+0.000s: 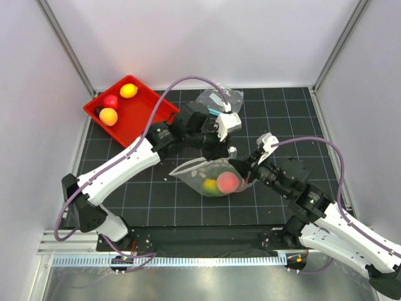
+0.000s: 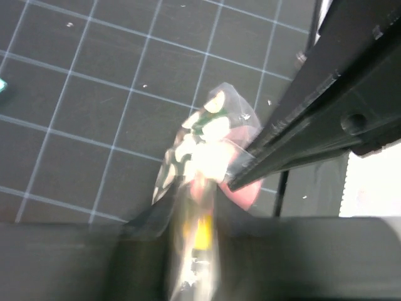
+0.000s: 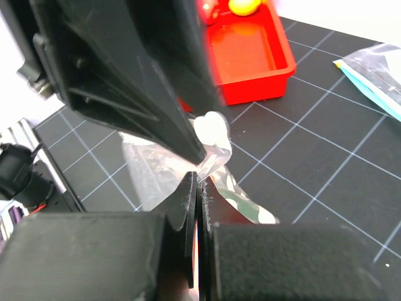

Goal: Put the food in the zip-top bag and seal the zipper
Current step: Zip the zipper food storage bag at the center of the board.

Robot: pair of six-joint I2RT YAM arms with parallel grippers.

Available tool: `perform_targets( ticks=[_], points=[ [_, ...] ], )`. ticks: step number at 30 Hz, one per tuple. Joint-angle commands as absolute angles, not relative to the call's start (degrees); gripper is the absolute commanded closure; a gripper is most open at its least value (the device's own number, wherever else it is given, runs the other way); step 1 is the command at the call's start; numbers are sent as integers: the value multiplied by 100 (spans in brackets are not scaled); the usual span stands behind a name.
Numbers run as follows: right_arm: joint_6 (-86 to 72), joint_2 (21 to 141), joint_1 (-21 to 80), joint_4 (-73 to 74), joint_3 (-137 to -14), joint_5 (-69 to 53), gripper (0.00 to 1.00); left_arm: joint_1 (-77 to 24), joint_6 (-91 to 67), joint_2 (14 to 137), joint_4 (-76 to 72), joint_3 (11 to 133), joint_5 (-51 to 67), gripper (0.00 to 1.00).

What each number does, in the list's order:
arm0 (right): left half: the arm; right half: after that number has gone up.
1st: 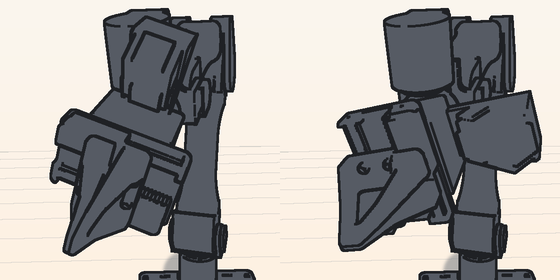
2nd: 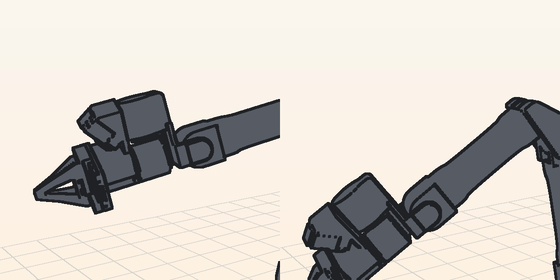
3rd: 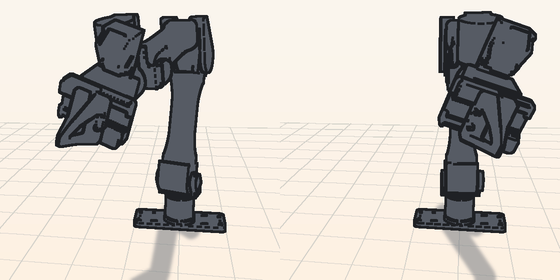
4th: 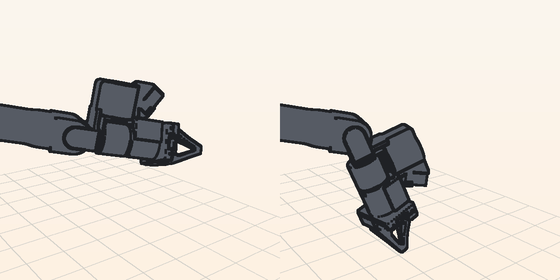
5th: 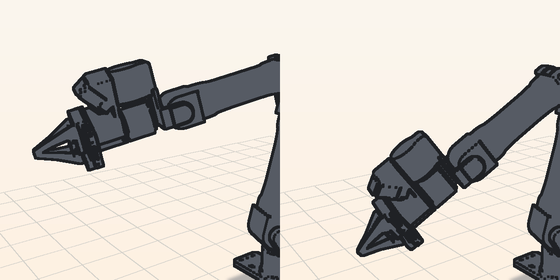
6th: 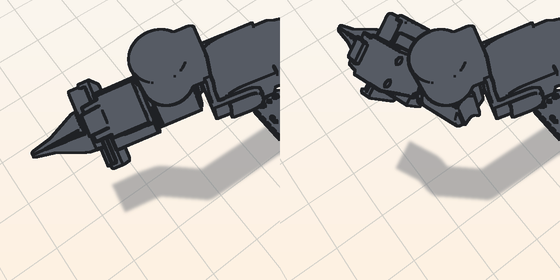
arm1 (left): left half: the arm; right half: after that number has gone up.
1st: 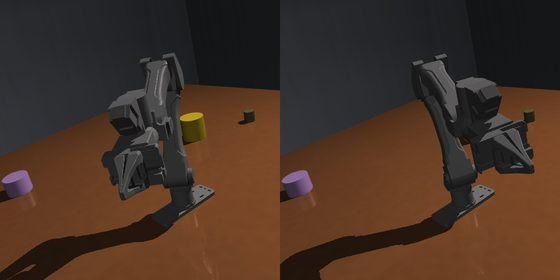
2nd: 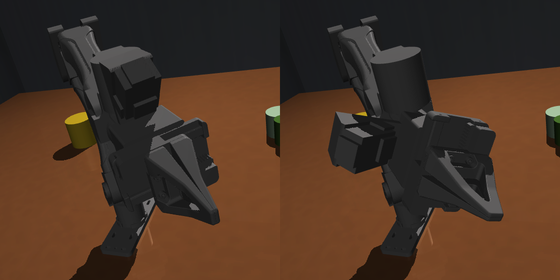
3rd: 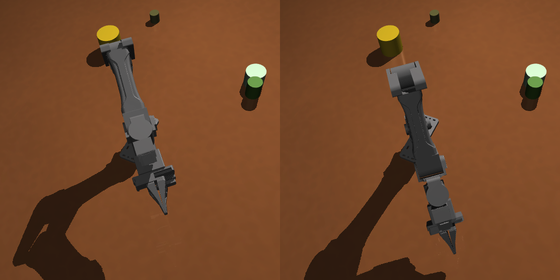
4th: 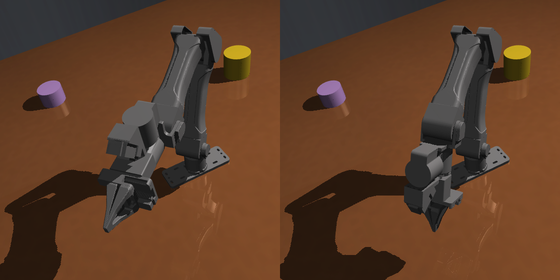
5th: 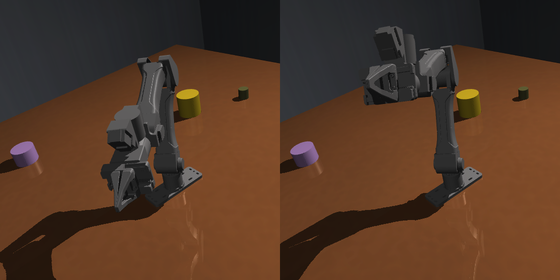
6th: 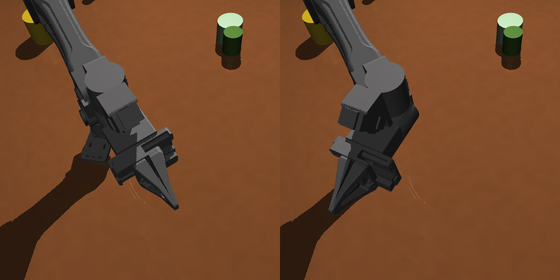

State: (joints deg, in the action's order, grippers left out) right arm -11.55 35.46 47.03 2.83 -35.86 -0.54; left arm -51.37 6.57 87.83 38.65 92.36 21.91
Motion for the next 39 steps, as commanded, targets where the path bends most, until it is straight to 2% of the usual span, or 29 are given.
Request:
perform_targets(
  ticks=[1, 2, 3, 5, 8, 9, 12, 16, 20, 23, 32, 36, 39],
  points=[
    [-1213, 3445, 4693, -352, -3691, 229, 99, -5150, 633, 8561, 3411, 8852, 2443, 85],
    [-1178, 3445, 4693, -325, -3700, 220, 99, -5150, 650, 8534, 3401, 8798, 2365, 96],
    [-1152, 3437, 4693, -290, -3691, 202, 99, -5150, 668, 8491, 3410, 8711, 2303, 100],
    [-1099, 3437, 4702, -281, -3691, 132, 99, -5150, 764, 8289, 3367, 8570, 2329, 100],
    [-932, 3472, 4702, -141, -3709, -121, 65, -5150, 817, 7920, 3059, 8253, 2548, 100],
    [-914, 3454, 4693, -97, -3718, -132, 50, -5150, 835, 7841, 3059, 8192, 2601, 100],
    [-826, 3358, 4693, -35, -3709, -123, 35, -5150, 1019, 7542, 3059, 8078, 2820, 100],
    [-800, 3173, 4693, -140, -3648, -683, 36, -5150, 1151, 7330, 3059, 8007, 3102, 100],
    [-817, 3138, 4693, -255, -3656, -1151, 42, -5150, 1178, 7269, 3094, 8007, 3392, 100],
    [-870, 3164, 4702, -421, -3648, -1466, 43, -5150, 1195, 7260, 3120, 8016, 3471, 100],
    [-853, 3516, 4693, -404, -3771, -1872, 50, -5142, 1309, 7251, 3234, 8007, 3885, 100],
    [-870, 3507, 4693, -536, -3718, -1916, 62, -5142, 1345, 7233, 3261, 8007, 3946, 100],
    [-888, 3489, 4702, -598, -3700, -1916, 76, -5142, 1336, 7268, 3261, 8016, 3955, 100]
  ],
)
